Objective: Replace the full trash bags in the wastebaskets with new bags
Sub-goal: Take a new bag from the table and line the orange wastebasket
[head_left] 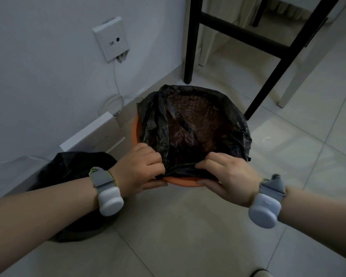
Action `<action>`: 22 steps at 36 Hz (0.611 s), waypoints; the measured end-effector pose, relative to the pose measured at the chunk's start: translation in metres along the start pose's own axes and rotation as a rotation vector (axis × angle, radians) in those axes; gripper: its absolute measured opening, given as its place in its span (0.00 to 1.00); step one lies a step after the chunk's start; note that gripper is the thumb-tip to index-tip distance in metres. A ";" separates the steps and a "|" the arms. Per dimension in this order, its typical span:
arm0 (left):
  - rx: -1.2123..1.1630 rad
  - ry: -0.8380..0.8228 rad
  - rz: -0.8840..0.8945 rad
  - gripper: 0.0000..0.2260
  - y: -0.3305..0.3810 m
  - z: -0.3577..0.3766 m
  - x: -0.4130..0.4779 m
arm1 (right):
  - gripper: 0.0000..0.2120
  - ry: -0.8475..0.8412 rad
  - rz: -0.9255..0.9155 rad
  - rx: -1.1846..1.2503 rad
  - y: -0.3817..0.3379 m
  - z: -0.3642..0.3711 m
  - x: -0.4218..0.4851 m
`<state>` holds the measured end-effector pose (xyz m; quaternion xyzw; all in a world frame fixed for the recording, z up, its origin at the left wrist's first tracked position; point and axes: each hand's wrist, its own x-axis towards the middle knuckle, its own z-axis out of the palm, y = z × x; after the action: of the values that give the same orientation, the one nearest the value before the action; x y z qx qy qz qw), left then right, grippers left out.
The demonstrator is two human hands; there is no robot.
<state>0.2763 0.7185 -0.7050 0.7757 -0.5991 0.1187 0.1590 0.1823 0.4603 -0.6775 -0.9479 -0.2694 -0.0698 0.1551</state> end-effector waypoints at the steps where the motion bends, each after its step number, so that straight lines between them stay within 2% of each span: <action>1: -0.005 0.007 -0.004 0.11 -0.002 0.000 -0.004 | 0.16 0.010 0.021 -0.009 0.001 0.002 -0.001; 6: -0.076 0.080 -0.005 0.06 -0.003 -0.001 -0.013 | 0.13 0.074 0.042 -0.010 0.001 0.006 -0.008; 13: 0.032 0.149 -0.067 0.05 -0.004 -0.005 -0.020 | 0.07 0.133 -0.223 -0.195 -0.003 0.007 -0.012; 18: 0.078 0.134 -0.101 0.05 -0.009 -0.001 -0.027 | 0.01 0.168 -0.321 -0.228 -0.004 0.009 -0.006; 22: 0.089 0.116 -0.123 0.08 -0.014 -0.002 -0.034 | 0.03 0.173 -0.350 -0.241 -0.006 0.014 -0.007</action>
<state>0.2814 0.7528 -0.7173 0.8093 -0.5341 0.1797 0.1660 0.1739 0.4665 -0.6912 -0.8889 -0.4051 -0.2083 0.0487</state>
